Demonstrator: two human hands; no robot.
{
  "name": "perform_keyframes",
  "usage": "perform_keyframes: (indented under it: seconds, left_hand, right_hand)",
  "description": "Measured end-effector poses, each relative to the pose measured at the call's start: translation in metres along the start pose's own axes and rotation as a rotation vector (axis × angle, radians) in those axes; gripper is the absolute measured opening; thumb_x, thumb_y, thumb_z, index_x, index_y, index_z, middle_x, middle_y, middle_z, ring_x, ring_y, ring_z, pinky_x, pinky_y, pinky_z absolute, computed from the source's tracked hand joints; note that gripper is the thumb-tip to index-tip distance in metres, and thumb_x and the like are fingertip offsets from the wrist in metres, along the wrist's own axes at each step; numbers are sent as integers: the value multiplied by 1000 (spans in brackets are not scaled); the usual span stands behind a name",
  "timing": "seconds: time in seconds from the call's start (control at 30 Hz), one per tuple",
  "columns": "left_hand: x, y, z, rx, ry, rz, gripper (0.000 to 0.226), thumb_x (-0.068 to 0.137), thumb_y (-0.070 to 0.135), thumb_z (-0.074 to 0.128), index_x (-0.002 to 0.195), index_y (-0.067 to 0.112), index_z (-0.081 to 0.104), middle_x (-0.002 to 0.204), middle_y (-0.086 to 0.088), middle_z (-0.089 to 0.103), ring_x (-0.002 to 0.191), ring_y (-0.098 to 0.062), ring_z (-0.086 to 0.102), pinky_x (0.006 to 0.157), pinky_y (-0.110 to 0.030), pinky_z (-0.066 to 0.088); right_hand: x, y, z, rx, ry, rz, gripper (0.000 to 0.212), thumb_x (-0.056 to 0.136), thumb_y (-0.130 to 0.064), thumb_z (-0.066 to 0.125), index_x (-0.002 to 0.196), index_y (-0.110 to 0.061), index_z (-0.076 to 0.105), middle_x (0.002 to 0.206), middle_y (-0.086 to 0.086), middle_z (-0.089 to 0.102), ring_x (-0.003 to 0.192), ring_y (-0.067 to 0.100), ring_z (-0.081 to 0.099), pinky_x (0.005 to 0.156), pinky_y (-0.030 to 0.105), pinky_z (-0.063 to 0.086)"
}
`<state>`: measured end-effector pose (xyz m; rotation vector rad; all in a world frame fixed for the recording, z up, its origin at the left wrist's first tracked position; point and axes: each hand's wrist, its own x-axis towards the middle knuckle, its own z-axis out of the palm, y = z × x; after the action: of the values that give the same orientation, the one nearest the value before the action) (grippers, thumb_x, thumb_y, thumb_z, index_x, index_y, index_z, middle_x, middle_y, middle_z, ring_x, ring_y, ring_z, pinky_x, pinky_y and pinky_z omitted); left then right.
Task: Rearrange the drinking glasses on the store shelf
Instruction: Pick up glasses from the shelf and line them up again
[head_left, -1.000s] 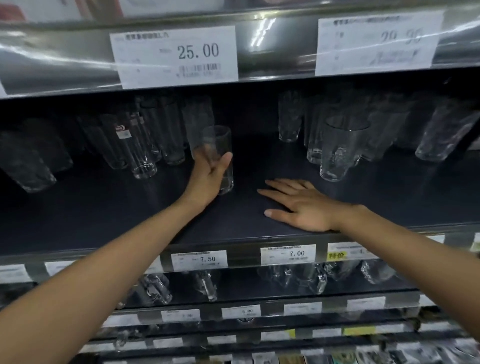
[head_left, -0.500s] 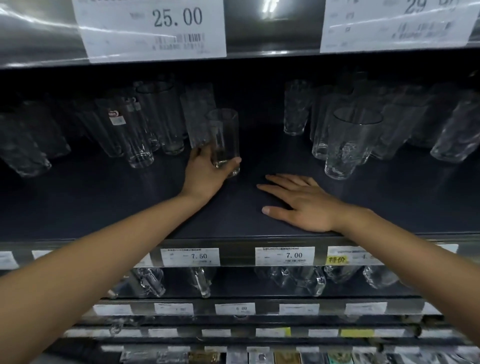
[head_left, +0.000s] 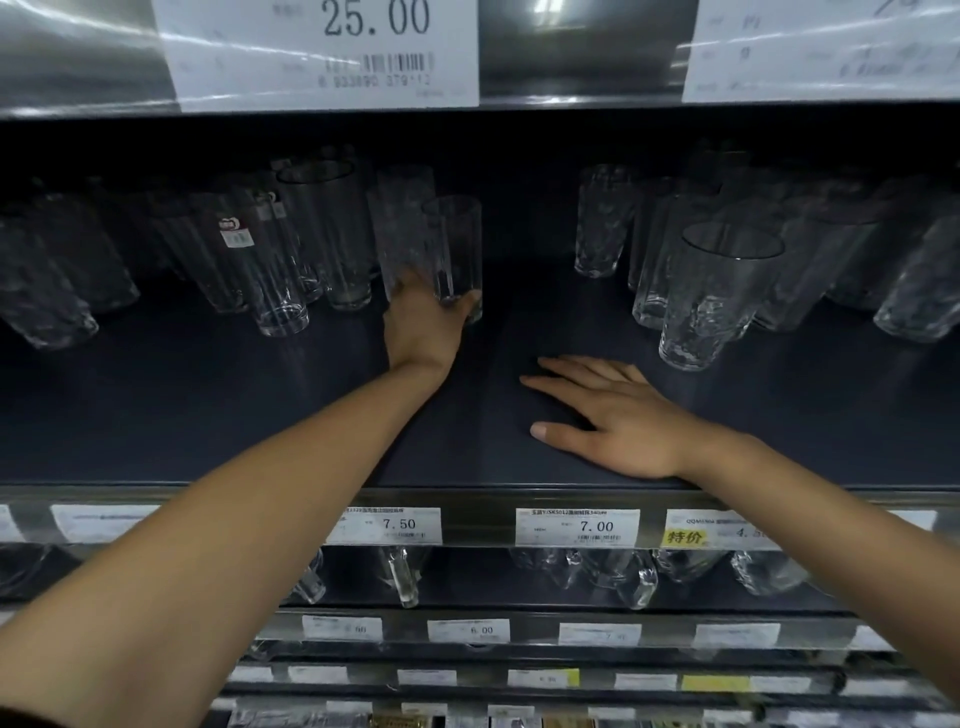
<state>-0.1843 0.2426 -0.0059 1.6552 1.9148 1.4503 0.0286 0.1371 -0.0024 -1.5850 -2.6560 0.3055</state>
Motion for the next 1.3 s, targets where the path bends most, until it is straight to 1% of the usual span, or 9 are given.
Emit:
perform_keyframes:
  seconds: [0.1, 0.17, 0.23, 0.43, 0.57, 0.77, 0.93, 1.17, 1.3]
  left_hand:
    - [4, 1, 2, 32, 4, 8, 53, 84, 42, 75, 113, 4, 52, 100, -14, 68, 91, -27, 67, 77, -35, 55]
    - [6, 2, 4, 53, -5, 14, 51, 87, 42, 73, 114, 3, 56, 99, -13, 69, 90, -25, 67, 71, -27, 49]
    - [7, 5, 7, 82, -11, 16, 49, 89, 41, 70, 115, 3, 56, 101, -13, 69, 92, -26, 66, 69, -25, 43]
    - [15, 14, 19, 96, -2, -11, 47, 92, 37, 67, 120, 3, 51, 113, -16, 67, 104, -31, 65, 69, -29, 43]
    - [23, 16, 31, 156, 10, 2, 52, 95, 39, 62, 129, 2, 49, 115, -18, 68, 105, -31, 65, 77, -33, 49]
    - [35, 17, 49, 210, 39, 58, 49, 99, 37, 53, 129, 0, 43, 112, -21, 66, 102, -33, 65, 80, -42, 53]
    - [43, 16, 62, 345, 46, 71, 54, 104, 36, 43, 137, -5, 35, 121, -22, 63, 110, -31, 62, 86, -37, 48]
    - [53, 21, 69, 407, 20, 75, 36, 107, 31, 38, 127, 1, 41, 114, -17, 67, 103, -29, 66, 70, -31, 39]
    - [60, 20, 79, 397, 27, 33, 36, 106, 27, 39, 127, -3, 42, 111, -19, 68, 100, -32, 68, 72, -36, 47]
  right_hand:
    - [0, -1, 0, -5, 9, -4, 67, 93, -69, 30, 154, -46, 16, 165, -17, 6, 150, 4, -2, 118, 29, -2]
    - [1, -1, 0, -3, 3, -4, 67, 92, -70, 29, 154, -46, 16, 165, -18, 5, 150, 3, -3, 118, 28, -3]
    - [1, -1, 0, 0, -5, -3, 71, 88, -74, 25, 153, -47, 15, 164, -19, 5, 149, 1, -4, 119, 29, -3]
    - [2, 1, 1, -11, 7, -7, 74, 85, -75, 21, 153, -48, 15, 164, -21, 5, 147, -2, -4, 119, 28, -3]
    - [2, 3, 2, -15, 15, -12, 76, 83, -79, 19, 153, -49, 15, 163, -22, 5, 146, -4, -5, 116, 25, -3]
    - [3, 5, 3, -12, 28, -31, 91, 71, -91, 0, 152, -52, 13, 163, -25, 3, 143, -9, -8, 117, 25, -4]
    - [5, 5, 3, -10, 38, -36, 94, 68, -94, -3, 151, -53, 13, 161, -27, 2, 138, -14, -11, 114, 20, -6]
    - [6, 5, 4, -40, 41, -39, 87, 71, -92, 1, 150, -56, 10, 161, -29, 0, 141, -14, -13, 112, 15, -10]
    - [7, 5, 3, -34, 42, -41, 91, 68, -94, -4, 149, -56, 11, 161, -29, 0, 142, -13, -13, 114, 16, -9]
